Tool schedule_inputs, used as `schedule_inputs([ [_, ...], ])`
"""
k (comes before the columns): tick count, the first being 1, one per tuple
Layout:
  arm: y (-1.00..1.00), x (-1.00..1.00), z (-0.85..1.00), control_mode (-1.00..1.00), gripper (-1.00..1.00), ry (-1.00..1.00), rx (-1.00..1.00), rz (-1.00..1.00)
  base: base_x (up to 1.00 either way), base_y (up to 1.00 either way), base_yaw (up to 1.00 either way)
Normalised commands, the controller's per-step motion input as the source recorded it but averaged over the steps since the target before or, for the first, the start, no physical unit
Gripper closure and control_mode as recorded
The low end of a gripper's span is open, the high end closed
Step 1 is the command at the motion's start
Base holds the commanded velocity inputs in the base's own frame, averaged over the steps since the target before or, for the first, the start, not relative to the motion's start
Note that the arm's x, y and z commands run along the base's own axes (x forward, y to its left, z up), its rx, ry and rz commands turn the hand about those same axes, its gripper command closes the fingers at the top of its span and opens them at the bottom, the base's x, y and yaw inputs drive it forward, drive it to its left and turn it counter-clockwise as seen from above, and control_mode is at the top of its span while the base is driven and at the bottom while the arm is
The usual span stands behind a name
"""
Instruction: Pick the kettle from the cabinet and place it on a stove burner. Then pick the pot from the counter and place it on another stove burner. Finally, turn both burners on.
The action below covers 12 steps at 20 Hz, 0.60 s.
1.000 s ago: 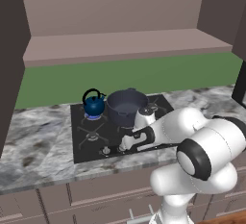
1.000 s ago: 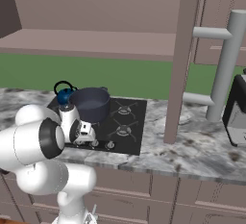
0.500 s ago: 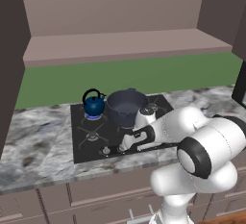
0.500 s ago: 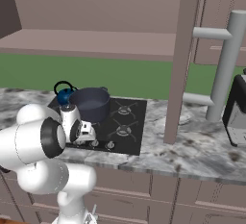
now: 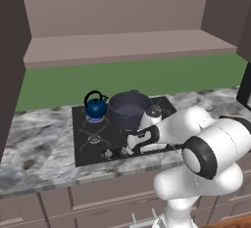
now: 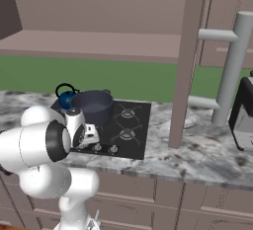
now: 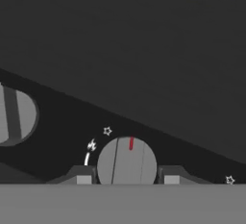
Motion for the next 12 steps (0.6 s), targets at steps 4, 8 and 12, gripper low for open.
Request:
schedule_inputs([
  [4, 0.11, 0.00, -0.34, -1.00, 1.00, 0.00, 0.00, 0.20, 0.00, 0.00, 0.00],
  [8, 0.15, 0.00, -0.40, -1.00, 1.00, -0.03, -0.03, 0.20, 0.00, 0.00, 0.00],
  [12, 0.18, -0.01, -0.40, -1.00, 1.00, -0.05, -0.06, 0.21, 0.00, 0.00, 0.00],
])
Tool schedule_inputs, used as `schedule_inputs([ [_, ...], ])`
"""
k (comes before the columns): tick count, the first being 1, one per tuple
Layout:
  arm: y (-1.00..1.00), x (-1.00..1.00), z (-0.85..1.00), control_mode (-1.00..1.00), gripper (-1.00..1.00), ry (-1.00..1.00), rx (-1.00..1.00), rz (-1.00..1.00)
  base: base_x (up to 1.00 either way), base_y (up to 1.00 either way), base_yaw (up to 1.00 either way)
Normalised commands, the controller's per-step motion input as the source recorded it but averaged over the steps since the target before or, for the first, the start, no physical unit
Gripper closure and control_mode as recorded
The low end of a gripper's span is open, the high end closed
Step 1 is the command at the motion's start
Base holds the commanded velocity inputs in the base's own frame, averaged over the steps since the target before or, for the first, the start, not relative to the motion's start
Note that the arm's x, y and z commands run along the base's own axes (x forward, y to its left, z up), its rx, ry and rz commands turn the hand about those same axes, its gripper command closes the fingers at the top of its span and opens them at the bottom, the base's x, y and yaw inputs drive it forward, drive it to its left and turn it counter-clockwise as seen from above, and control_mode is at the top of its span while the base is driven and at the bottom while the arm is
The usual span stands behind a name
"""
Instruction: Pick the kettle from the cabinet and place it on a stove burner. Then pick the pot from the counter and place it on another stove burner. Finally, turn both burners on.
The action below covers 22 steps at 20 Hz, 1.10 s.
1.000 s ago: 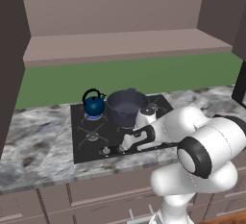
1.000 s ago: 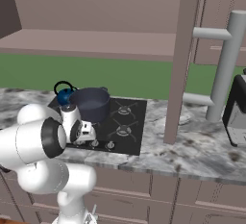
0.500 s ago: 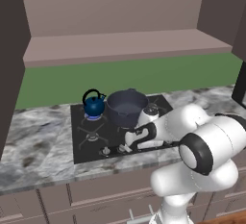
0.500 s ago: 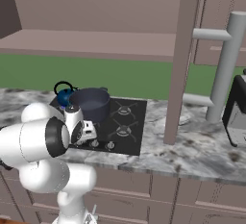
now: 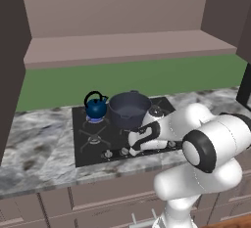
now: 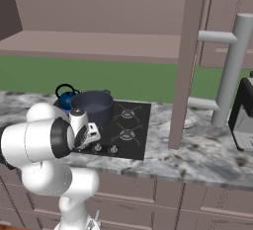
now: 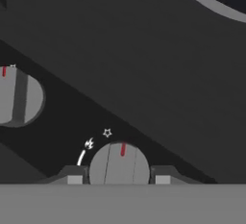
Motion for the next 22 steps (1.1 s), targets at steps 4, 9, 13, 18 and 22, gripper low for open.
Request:
schedule_inputs([
  [4, 0.17, -0.03, -0.43, -1.00, 1.00, -0.06, -0.07, 0.21, 0.00, 0.00, 0.00],
  [9, 0.18, -0.06, -0.45, -1.00, 1.00, -0.06, -0.07, 0.20, 0.00, 0.00, 0.00],
  [13, 0.19, -0.09, -0.48, -1.00, 1.00, -0.08, -0.07, 0.20, 0.00, 0.00, 0.00],
  [18, 0.17, -0.13, -0.31, -1.00, 1.00, -0.07, -0.03, 0.18, 0.00, 0.00, 0.00],
  [22, 0.15, -0.15, -0.16, -1.00, 1.00, -0.06, 0.00, 0.17, 0.00, 0.00, 0.00],
])
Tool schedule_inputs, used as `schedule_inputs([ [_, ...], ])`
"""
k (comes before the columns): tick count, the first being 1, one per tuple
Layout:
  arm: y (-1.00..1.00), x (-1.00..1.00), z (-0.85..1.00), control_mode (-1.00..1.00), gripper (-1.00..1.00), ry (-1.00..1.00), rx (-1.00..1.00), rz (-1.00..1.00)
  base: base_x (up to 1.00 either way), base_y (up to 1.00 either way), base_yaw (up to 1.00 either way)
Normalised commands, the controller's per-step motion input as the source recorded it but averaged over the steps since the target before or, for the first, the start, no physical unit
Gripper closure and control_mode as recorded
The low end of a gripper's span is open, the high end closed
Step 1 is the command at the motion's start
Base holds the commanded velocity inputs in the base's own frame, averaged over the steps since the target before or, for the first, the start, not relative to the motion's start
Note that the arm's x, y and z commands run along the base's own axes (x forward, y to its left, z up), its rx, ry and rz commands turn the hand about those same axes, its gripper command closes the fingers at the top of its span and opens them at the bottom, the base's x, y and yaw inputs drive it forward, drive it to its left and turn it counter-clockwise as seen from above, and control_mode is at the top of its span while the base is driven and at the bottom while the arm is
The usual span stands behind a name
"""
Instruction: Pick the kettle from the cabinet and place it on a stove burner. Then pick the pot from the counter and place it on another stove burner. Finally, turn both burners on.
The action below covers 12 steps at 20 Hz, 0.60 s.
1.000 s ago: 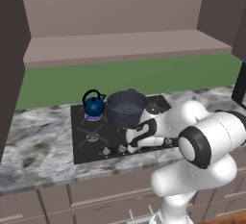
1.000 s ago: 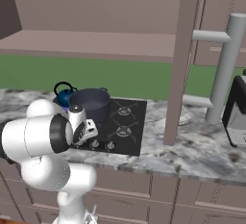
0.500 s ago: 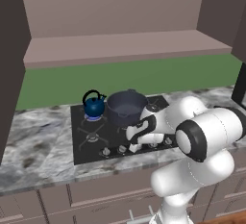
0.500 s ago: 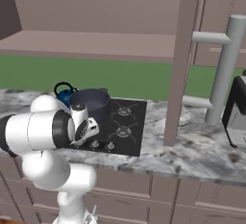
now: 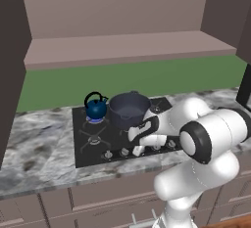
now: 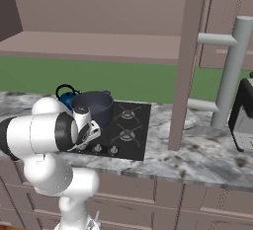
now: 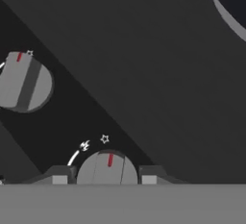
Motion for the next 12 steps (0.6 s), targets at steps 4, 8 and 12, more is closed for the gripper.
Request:
schedule_inputs([
  [4, 0.13, -0.19, -0.17, -1.00, 1.00, -0.06, 0.00, 0.15, 0.00, 0.00, 0.00],
  [8, 0.15, -0.14, -0.19, -1.00, 1.00, -0.03, 0.00, 0.14, 0.00, 0.00, 0.00],
  [12, 0.17, -0.09, -0.18, -1.00, 1.00, -0.01, 0.00, 0.14, 0.00, 0.00, 0.00],
])
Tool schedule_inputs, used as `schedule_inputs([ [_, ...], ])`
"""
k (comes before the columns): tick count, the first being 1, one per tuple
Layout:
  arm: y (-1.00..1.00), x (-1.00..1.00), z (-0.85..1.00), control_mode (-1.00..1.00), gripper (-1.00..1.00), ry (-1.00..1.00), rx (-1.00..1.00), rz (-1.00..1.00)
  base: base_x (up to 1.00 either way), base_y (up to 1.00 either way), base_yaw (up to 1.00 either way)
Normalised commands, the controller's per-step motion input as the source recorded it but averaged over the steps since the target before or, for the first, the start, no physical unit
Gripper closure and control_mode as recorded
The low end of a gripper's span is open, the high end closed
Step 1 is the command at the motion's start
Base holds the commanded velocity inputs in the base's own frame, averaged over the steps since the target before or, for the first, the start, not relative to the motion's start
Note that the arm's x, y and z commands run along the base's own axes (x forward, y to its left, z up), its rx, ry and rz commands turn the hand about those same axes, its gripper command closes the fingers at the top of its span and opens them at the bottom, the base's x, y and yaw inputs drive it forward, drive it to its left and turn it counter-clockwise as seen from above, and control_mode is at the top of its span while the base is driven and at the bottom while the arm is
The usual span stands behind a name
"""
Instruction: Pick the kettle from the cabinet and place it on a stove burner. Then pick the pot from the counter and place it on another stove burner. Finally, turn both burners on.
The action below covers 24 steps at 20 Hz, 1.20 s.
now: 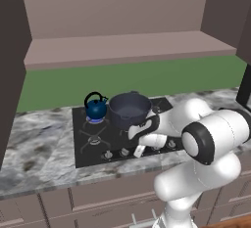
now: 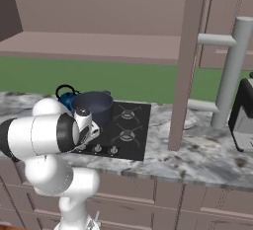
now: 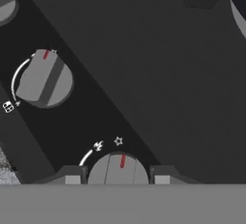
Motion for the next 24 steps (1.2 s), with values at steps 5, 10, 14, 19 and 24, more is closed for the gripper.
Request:
schedule_inputs([
  [5, 0.17, -0.08, -0.18, -1.00, 1.00, 0.00, 0.00, 0.14, 0.00, 0.00, 0.00],
  [10, 0.22, -0.05, -0.14, -1.00, -1.00, 0.00, 0.00, 0.13, 0.00, 0.00, 0.00],
  [14, 0.07, -0.01, 0.00, -1.00, -1.00, 0.00, 0.00, 0.06, 0.00, 0.00, 0.00],
  [19, 0.03, -0.07, 0.05, -1.00, -1.00, 0.00, 0.00, 0.02, 0.00, 0.00, 0.00],
  [24, 0.04, -0.02, 0.26, -1.00, -1.00, 0.00, -0.01, 0.00, 0.00, 0.00, 0.00],
])
